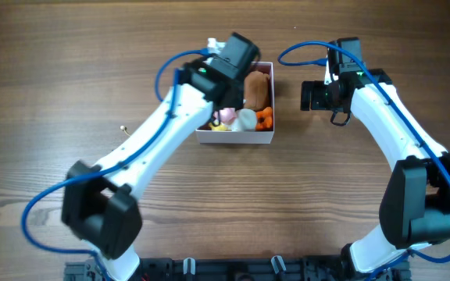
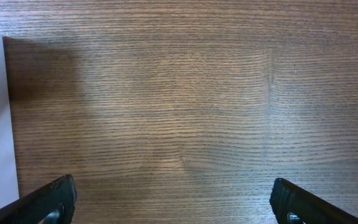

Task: Pack container
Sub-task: 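Withdraw the left gripper left toward the yellow rattle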

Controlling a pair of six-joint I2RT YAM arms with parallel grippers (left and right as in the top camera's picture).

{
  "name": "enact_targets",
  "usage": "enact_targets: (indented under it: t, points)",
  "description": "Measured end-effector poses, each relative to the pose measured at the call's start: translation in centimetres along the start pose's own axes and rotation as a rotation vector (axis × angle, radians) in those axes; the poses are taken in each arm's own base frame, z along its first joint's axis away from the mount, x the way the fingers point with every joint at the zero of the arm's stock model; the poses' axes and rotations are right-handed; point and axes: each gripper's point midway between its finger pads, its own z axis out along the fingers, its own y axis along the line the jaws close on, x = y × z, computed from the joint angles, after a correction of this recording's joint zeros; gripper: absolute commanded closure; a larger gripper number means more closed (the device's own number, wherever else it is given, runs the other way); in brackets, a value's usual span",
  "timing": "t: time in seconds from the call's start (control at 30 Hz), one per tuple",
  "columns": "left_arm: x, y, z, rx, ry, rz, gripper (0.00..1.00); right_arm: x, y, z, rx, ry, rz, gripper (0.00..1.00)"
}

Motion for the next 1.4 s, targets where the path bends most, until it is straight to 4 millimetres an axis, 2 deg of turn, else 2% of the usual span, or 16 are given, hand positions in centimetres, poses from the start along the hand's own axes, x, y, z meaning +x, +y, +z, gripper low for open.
enact_targets:
  t: [0.07, 0.13, 0.17, 0.2, 0.23, 0.27, 0.5, 0.67, 0.8, 0.97, 1.1, 1.23, 1.4]
  points:
    - [0.1, 2.0, -0.9, -0.028, 0.023, -0.036, 0.59, 0.0, 0.0, 0.0, 0.000, 0.000, 0.000, 0.00]
    - [0.0, 3.9, -1.1, -0.046, 0.041, -0.082, 0.64, 0.0, 0.0, 0.0, 0.000, 0.000, 0.000, 0.00]
    - [0.0, 4.7, -1.0, -0.048, 0.059, -0.105, 0.73, 0.0, 0.0, 0.0, 0.000, 0.000, 0.000, 0.00]
    - [0.1, 5.3, -0.9, -0.051, 0.074, -0.121, 0.77, 0.0, 0.0, 0.0, 0.000, 0.000, 0.000, 0.01]
    - [0.4, 6.0, -0.8, -0.052, 0.101, -0.137, 0.94, 0.0, 0.0, 0.0, 0.000, 0.000, 0.000, 0.01]
    - [0.7, 6.3, -0.7, -0.052, 0.118, -0.150, 0.96, 0.0, 0.0, 0.0, 0.000, 0.000, 0.000, 0.00]
    - [2.0, 7.8, -0.8, -0.083, 0.182, -0.189, 0.96, 0.0, 0.0, 0.0, 0.000, 0.000, 0.000, 0.01]
    - [2.9, 10.3, 0.3, -0.129, 0.221, -0.268, 0.96, 0.0, 0.0, 0.0, 0.000, 0.000, 0.000, 0.01]
    - [5.6, 12.3, 1.7, -0.181, 0.298, -0.299, 0.96, 0.0, 0.0, 0.0, 0.000, 0.000, 0.000, 0.01]
    - [10.3, 14.8, 3.6, -0.256, 0.414, -0.314, 0.96, 0.0, 0.0, 0.0, 0.000, 0.000, 0.000, 0.01]
    - [13.2, 16.6, 4.4, -0.306, 0.482, -0.328, 0.96, 0.0, 0.0, 0.0, 0.000, 0.000, 0.000, 0.01]
    - [14.2, 17.8, 4.8, -0.320, 0.505, -0.331, 0.96, 0.0, 0.0, 0.0, 0.000, 0.000, 0.000, 0.01]
    - [14.3, 19.7, 4.9, -0.320, 0.524, -0.310, 0.96, 0.0, 0.0, 0.0, 0.000, 0.000, 0.000, 0.01]
